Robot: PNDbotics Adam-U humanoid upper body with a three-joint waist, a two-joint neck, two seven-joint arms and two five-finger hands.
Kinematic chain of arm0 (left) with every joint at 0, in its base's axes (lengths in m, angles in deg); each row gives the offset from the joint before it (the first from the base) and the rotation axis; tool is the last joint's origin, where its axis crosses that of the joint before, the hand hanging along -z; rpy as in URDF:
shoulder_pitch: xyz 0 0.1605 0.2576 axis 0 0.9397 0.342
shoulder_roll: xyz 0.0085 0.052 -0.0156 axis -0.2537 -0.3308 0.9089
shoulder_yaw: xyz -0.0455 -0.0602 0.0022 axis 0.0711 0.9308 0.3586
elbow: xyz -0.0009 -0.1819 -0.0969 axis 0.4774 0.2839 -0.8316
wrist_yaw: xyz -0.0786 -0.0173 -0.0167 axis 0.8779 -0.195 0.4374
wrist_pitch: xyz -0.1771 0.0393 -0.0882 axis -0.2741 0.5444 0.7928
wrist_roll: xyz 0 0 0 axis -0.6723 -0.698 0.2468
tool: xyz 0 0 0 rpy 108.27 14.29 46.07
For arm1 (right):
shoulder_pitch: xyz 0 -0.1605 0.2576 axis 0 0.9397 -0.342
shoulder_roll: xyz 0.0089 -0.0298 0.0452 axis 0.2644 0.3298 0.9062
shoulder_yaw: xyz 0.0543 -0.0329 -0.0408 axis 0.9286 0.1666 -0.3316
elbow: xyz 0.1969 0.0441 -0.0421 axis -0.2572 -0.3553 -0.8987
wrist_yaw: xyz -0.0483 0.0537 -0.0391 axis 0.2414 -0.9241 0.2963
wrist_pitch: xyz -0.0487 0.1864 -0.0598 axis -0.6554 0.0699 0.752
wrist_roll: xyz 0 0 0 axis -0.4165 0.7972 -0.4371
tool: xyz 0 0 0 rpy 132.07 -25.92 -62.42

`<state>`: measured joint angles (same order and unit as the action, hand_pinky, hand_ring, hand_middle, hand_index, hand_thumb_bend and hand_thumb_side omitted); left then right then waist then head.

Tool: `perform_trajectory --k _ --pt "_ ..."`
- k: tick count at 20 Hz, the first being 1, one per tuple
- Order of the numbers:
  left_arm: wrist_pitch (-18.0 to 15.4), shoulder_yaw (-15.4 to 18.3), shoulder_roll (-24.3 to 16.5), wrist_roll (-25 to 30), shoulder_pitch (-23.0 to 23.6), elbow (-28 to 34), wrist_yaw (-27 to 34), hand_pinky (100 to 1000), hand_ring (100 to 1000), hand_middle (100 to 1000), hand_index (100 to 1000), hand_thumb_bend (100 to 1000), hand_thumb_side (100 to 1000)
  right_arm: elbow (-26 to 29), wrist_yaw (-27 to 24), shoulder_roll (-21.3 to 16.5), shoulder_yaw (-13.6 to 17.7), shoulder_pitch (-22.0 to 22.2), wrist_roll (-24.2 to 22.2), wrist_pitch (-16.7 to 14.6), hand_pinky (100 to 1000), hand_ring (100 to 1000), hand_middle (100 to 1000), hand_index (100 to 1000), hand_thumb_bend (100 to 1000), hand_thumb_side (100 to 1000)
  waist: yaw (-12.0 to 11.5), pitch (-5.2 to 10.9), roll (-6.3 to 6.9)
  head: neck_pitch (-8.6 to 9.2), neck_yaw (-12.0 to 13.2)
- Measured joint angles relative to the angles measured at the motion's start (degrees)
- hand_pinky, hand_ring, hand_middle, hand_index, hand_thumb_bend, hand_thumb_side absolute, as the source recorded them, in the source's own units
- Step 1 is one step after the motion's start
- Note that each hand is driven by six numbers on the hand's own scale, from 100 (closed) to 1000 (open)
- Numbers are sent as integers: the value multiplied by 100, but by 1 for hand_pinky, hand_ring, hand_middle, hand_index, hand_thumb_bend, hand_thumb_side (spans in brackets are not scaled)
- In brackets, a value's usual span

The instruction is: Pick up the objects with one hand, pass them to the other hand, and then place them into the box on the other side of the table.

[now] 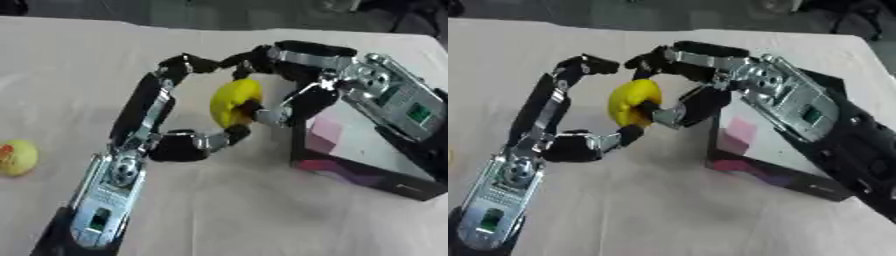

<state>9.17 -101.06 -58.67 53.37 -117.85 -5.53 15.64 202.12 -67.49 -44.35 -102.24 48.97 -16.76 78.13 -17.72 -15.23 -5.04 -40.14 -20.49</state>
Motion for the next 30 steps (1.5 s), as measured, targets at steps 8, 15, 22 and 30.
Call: perform_trajectory --k 8,15,22,30 --pt "166 42 -116 -318 113 -82 -21 839 771 684 811 704 794 1 10 -134 82 119 187 -95 925 1000 487 551 100 118 191 2 1 -45 71" --pt "275 175 -353 -440 250 -101 9 836 770 680 804 687 782 2 131 -377 335 655 664 -252 923 1000 486 551 100 111 437 42 21 -155 212" --pt "407 319 -533 -557 341 -97 60 835 770 680 798 677 778 4 124 -566 705 1085 1257 -151 924 1000 489 554 100 103 635 101 198 -166 139" --pt "509 389 -623 -572 384 -95 103 835 771 681 798 673 782 -168 130 -672 1127 1474 2019 192 926 1000 493 558 100 100 810 131 383 -151 -1"
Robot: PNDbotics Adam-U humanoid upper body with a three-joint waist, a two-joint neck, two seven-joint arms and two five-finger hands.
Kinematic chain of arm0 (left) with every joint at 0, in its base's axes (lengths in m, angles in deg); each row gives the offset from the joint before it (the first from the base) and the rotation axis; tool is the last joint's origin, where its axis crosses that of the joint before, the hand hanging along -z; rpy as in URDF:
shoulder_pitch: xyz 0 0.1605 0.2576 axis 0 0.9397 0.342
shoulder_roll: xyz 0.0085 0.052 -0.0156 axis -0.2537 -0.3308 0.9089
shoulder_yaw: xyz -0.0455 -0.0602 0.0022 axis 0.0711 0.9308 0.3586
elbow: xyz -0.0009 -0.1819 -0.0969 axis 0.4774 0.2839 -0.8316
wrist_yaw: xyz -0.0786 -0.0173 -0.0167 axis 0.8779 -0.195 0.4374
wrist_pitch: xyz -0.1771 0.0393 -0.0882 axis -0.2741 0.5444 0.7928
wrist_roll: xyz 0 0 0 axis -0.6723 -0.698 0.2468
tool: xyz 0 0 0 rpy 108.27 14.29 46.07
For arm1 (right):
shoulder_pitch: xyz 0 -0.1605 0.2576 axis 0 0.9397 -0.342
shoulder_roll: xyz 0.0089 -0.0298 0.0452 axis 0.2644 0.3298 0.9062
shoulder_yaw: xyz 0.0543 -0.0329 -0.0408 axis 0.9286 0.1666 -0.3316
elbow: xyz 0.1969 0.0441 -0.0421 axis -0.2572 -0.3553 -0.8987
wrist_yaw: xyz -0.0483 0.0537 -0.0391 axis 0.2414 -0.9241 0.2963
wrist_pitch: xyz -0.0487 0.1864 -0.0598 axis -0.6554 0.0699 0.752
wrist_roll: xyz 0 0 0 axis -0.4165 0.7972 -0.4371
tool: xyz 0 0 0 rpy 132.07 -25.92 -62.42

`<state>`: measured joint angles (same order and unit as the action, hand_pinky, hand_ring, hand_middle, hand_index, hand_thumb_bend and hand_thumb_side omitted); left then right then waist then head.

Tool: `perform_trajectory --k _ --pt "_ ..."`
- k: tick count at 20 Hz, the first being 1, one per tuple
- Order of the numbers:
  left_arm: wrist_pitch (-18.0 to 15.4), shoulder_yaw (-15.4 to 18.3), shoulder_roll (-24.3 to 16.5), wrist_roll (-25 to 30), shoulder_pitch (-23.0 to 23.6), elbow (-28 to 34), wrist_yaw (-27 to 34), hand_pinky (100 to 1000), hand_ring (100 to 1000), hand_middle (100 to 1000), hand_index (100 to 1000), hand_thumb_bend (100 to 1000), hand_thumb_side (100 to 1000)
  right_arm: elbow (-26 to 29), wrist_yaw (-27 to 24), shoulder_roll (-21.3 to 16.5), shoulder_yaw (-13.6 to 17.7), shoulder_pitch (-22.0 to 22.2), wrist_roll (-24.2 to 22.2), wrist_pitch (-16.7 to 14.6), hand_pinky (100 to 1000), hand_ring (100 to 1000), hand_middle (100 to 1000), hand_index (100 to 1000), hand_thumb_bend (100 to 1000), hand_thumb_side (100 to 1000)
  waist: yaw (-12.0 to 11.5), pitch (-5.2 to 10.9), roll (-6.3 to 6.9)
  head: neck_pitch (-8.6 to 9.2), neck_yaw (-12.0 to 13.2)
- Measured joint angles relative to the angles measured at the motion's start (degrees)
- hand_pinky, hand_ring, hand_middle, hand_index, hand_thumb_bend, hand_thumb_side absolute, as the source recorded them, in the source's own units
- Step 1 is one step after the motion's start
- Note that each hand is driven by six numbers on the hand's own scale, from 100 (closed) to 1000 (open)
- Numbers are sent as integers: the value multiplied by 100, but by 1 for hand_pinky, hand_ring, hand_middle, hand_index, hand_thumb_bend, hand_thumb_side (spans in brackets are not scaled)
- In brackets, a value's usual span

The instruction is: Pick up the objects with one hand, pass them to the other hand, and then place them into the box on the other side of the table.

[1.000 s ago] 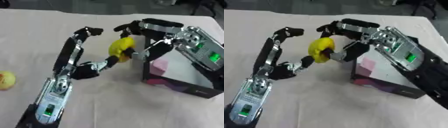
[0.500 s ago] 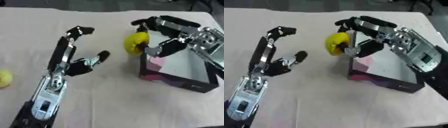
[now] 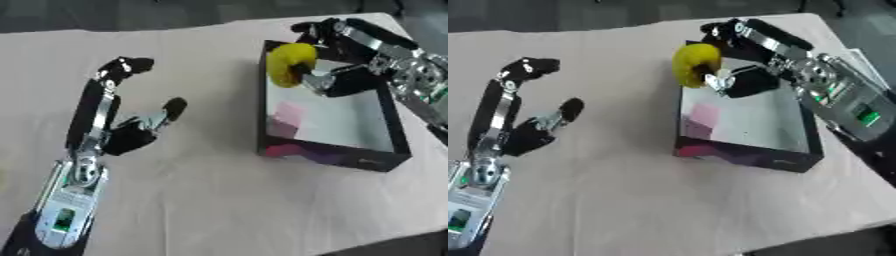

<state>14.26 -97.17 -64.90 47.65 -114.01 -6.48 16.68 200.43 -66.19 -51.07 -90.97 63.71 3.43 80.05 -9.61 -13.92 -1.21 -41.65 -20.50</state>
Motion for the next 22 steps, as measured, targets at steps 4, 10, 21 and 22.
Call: perform_trajectory --k 4,10,21,22 --pt "32 3 -38 0 2 0 7 834 770 681 798 671 783 -279 0 -24 133 96 328 0 923 1000 493 559 100 100 38 0 72 16 -35" --pt "70 4 -65 14 44 0 34 834 770 680 798 669 786 -820 50 -42 269 196 798 -8 922 1000 497 562 100 100 61 0 139 72 -38" --pt "104 7 -80 -2 44 1 54 833 770 679 798 670 786 -1585 652 -25 306 293 1192 -247 917 1000 583 656 100 100 55 0 165 97 -90" --pt "109 9 -80 -7 44 1 55 833 770 678 798 670 786 -1610 725 -22 296 293 1175 -275 922 1000 630 700 100 100 53 0 165 97 -91"
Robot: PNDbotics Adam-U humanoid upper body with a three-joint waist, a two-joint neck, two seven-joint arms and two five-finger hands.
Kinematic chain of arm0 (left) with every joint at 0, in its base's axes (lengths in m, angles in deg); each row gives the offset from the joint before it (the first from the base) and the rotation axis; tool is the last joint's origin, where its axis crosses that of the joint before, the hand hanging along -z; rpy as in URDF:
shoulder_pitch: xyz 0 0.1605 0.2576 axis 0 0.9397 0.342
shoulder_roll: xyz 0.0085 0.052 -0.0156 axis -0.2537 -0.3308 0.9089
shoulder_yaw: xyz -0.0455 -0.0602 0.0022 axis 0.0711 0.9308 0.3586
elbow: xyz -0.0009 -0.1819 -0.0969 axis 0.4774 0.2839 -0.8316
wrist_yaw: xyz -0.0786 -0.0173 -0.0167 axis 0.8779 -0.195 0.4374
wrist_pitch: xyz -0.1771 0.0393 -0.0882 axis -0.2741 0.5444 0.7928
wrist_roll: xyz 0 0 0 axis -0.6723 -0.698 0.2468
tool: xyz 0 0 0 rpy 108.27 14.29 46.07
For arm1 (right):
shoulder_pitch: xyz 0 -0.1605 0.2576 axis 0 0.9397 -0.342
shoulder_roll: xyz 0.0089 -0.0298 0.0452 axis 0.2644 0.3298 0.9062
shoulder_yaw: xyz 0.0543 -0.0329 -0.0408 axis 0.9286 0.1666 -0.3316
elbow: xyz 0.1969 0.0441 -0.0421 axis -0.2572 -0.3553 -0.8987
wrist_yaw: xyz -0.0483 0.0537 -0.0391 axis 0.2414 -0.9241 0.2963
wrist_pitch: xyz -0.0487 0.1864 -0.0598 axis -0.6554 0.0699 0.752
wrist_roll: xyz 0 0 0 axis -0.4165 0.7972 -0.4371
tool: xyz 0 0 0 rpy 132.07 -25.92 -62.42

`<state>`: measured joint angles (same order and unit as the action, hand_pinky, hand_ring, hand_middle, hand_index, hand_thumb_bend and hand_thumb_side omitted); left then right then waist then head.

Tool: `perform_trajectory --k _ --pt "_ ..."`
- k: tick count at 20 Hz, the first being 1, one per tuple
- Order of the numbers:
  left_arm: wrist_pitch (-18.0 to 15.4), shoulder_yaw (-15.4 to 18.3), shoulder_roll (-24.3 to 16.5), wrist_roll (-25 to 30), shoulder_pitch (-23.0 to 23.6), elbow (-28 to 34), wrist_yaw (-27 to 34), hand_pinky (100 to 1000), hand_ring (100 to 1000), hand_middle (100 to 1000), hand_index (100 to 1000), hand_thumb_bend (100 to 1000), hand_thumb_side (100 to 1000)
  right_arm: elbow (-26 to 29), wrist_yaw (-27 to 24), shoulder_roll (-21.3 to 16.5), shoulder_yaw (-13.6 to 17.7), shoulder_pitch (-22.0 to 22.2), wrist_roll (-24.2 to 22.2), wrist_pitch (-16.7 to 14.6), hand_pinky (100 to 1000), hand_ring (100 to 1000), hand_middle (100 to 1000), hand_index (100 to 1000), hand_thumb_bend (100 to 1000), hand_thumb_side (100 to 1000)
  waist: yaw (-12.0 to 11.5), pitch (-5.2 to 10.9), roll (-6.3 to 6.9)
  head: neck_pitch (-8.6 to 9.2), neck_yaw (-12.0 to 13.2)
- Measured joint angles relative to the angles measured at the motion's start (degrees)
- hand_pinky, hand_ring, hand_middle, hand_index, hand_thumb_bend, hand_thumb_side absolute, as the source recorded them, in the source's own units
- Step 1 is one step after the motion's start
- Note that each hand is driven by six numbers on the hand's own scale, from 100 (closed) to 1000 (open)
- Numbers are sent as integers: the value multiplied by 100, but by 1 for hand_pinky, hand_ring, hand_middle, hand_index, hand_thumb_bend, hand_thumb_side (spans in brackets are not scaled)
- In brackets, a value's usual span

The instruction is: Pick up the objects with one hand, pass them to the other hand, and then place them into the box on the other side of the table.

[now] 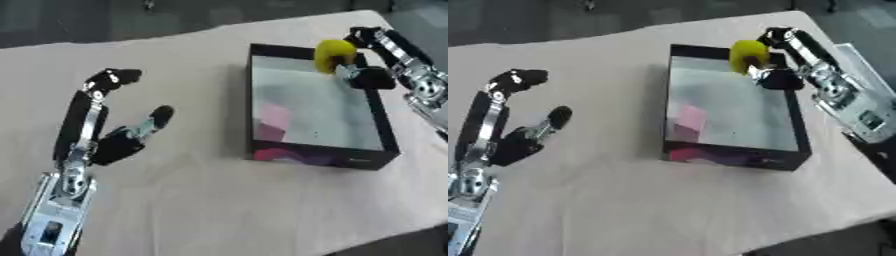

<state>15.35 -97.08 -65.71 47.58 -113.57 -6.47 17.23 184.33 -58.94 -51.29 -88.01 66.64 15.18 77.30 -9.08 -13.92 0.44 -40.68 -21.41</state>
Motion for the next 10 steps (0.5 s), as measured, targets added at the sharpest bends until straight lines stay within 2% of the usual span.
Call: perform_trajectory --k 2,3,7,8,10 --pt "10 8 0 -10 0 1 2 833 769 678 798 670 787 -21 134 24 -18 0 -45 -65 926 1000 658 723 100 100 -1 0 0 0 0" --pt "12 11 0 -12 0 1 3 833 769 678 798 670 787 -21 189 40 -18 0 -69 -95 936 1000 714 773 100 100 -1 0 0 0 1" --pt "25 25 0 -25 0 1 3 833 769 678 797 670 786 44 343 48 -17 -1 -96 -259 966 1000 736 792 100 100 0 0 0 -1 10" --pt "31 27 0 -31 0 1 4 833 769 678 797 671 785 77 373 53 -16 0 -83 -305 979 1000 761 820 100 123 2 0 0 -1 11" --pt "36 27 0 -36 1 1 5 833 769 678 797 671 784 157 471 60 -12 3 -56 -398 994 1000 786 856 110 223 7 0 0 -2 14"
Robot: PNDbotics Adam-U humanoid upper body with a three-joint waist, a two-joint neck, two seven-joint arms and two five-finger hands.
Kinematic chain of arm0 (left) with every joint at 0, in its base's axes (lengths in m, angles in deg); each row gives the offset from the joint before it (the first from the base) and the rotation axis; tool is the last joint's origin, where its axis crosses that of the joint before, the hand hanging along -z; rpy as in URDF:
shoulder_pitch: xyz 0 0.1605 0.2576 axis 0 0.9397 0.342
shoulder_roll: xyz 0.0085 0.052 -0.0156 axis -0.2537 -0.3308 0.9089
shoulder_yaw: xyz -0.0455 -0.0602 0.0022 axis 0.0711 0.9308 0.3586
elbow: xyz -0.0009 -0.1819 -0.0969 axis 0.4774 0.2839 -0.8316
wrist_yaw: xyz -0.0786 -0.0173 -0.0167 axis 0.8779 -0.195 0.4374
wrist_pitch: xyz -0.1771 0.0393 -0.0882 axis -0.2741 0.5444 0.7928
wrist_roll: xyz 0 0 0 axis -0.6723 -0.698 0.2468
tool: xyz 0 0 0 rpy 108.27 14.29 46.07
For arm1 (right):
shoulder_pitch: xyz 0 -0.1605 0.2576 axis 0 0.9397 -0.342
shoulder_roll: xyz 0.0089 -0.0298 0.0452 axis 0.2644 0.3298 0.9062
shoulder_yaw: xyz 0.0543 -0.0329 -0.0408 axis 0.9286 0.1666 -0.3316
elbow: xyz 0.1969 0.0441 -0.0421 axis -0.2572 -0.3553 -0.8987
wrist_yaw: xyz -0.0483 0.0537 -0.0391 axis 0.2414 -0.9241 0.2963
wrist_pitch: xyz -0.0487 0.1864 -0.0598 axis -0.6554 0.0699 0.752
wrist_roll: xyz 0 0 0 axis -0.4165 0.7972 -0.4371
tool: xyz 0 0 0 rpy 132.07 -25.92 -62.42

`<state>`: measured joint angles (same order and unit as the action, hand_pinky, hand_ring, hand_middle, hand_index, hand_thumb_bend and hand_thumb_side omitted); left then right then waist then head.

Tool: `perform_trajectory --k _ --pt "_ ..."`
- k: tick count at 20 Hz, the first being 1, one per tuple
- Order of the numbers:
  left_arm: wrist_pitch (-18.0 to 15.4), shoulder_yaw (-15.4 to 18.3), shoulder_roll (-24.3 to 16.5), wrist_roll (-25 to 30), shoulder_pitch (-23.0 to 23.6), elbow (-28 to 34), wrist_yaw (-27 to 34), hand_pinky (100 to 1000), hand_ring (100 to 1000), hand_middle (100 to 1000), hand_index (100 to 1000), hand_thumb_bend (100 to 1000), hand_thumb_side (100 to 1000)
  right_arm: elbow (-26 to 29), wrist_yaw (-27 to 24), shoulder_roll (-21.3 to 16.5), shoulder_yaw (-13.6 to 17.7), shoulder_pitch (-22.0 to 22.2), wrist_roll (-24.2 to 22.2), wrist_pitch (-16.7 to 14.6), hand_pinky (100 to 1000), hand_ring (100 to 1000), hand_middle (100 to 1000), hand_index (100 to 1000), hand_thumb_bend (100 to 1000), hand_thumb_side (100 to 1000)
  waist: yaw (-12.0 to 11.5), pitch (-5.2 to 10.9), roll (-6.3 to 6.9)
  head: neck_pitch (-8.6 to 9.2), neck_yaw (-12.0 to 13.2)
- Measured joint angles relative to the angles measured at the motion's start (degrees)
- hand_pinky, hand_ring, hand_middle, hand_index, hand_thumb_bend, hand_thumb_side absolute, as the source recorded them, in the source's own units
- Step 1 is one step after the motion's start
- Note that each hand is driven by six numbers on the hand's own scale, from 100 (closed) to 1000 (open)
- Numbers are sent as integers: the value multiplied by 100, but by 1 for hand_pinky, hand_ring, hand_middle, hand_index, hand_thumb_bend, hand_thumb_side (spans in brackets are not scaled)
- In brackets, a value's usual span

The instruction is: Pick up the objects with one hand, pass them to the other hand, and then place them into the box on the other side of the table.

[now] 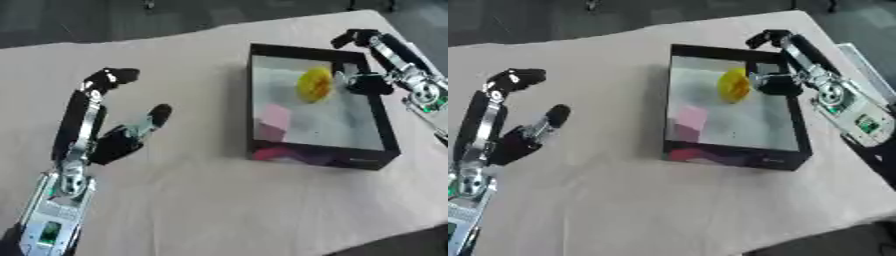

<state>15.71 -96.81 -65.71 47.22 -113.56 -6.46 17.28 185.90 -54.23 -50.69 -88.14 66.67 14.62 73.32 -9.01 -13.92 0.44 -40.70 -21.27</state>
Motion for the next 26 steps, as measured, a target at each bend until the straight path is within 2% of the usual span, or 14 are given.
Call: perform_trajectory --k 5,9,11,12,13,16,17,19,20,21,26 --pt "5 0 0 -6 0 0 14 831 768 676 796 670 779 133 340 23 32 42 33 -181 997 1000 795 867 100 250 4 0 0 -3 2" --pt "28 1 0 -34 1 0 17 828 767 676 795 665 770 215 242 44 35 51 47 -191 1000 1000 827 889 100 256 4 0 0 -9 59" --pt "51 7 -3 -55 1 2 15 826 767 677 796 650 753 357 -78 55 71 83 59 -152 1000 1000 844 892 100 393 6 0 0 -40 222" --pt "74 24 -6 -68 -1 9 9 826 767 677 797 634 736 471 -331 55 107 104 69 -114 1000 1000 849 896 100 522 11 0 0 -55 356" --pt "112 49 -16 -81 -7 27 -3 825 767 673 798 624 727 621 -629 52 157 125 82 -77 1000 1000 853 903 100 571 13 0 0 -66 509" --pt "310 149 -148 -89 -83 92 -35 825 767 669 799 601 702 1140 -1523 -24 346 251 101 7 1000 1000 859 913 100 576 15 43 0 -112 952" --pt "389 180 -191 -77 -108 119 -52 826 769 661 801 578 680 1286 -1771 -60 410 287 99 17 1000 1000 877 941 100 617 16 87 10 -134 1061" --pt "609 272 -336 -17 -176 149 -68 826 771 664 803 570 654 1481 -2228 -135 550 384 47 -35 1000 1000 880 946 100 559 6 171 48 -183 1257" --pt "736 324 -432 35 -215 174 -73 827 772 665 803 571 642 1529 -2425 -156 624 440 3 -79 1000 1000 879 944 100 499 -1 190 64 -208 1330" --pt "862 372 -528 102 -248 201 -78 827 774 667 804 575 631 1561 -2596 -176 696 492 -46 -128 1000 1000 880 945 100 524 -9 193 74 -226 1386" --pt "1431 623 -1083 542 -333 296 -70 831 782 673 807 584 612 1600 -3171 -186 953 711 -228 -311 1000 1000 881 943 100 538 -49 239 111 -305 1514"
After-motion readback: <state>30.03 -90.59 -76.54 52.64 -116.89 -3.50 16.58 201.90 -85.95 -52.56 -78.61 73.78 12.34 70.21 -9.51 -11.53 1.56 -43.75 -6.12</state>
